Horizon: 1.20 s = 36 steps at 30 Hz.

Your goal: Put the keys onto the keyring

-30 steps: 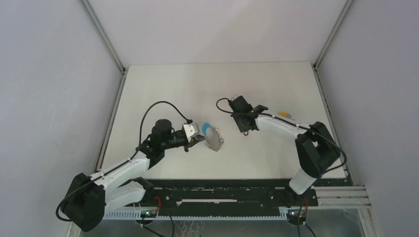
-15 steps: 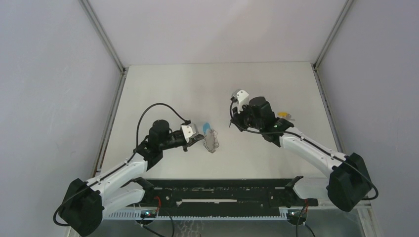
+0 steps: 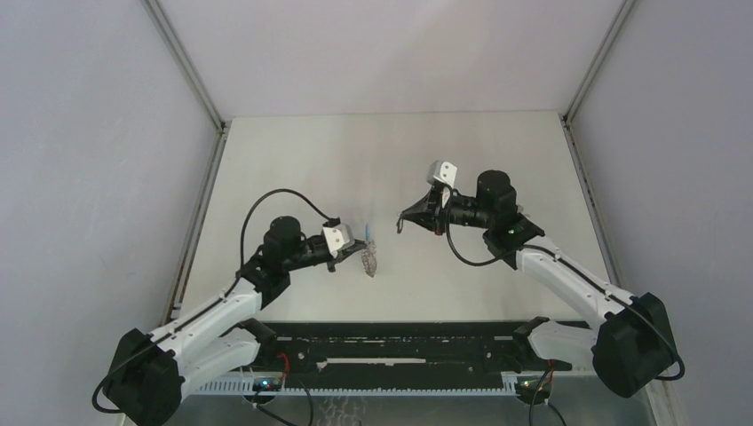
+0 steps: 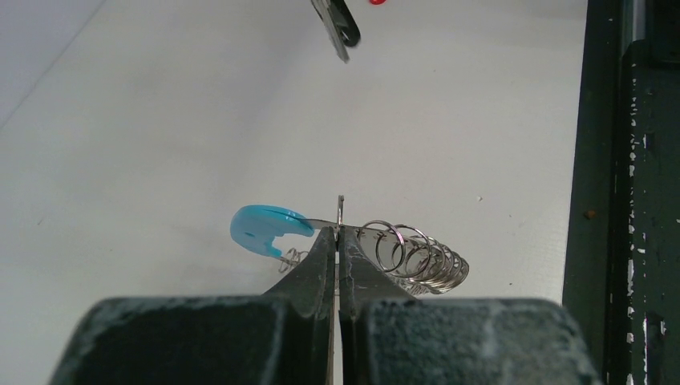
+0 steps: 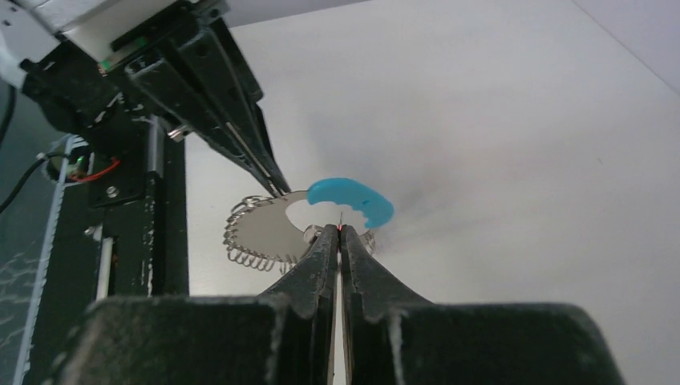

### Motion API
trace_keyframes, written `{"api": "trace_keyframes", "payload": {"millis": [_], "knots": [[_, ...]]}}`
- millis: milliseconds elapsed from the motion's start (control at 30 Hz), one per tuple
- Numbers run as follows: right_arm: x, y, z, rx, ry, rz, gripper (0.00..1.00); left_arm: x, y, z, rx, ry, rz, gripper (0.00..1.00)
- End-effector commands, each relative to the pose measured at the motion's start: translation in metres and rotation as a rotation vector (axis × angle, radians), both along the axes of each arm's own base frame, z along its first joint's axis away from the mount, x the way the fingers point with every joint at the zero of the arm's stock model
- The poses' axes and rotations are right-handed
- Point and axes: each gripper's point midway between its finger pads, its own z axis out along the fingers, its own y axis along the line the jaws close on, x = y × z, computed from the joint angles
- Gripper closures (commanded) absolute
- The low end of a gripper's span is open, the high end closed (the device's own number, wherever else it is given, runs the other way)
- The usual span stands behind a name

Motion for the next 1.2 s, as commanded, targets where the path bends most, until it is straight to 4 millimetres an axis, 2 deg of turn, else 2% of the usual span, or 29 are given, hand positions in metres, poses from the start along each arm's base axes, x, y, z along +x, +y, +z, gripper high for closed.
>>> {"api": "trace_keyframes", "payload": {"millis": [0,267,433,600,767,1167], "knots": [[-0.019,0.010,0.011,0.045,-0.074,0.159,1.00,0.001,-0.005,0.031,-0.049,-0.103,-0.040,1.00],[-0.029,0.010,-0.017,-0.074,-0.119,0.275,1.00,-0.008,-0.014,0.028,-0.057,-0.109,-0.127,1.00],[-0.035,0.012,-0.028,-0.127,-0.176,0.341,1.00,-0.014,-0.019,0.028,-0.054,-0.106,-0.189,1.00],[-0.045,0.019,-0.027,-0.103,-0.211,0.438,1.00,-0.022,-0.020,0.027,-0.048,-0.100,-0.238,1.00],[-0.052,0.026,-0.036,-0.146,-0.215,0.517,1.00,-0.021,-0.020,0.020,-0.026,-0.086,-0.244,1.00],[-0.061,0.038,-0.048,-0.208,-0.247,0.549,1.00,-0.013,-0.015,0.014,0.026,-0.093,-0.193,1.00]]}}
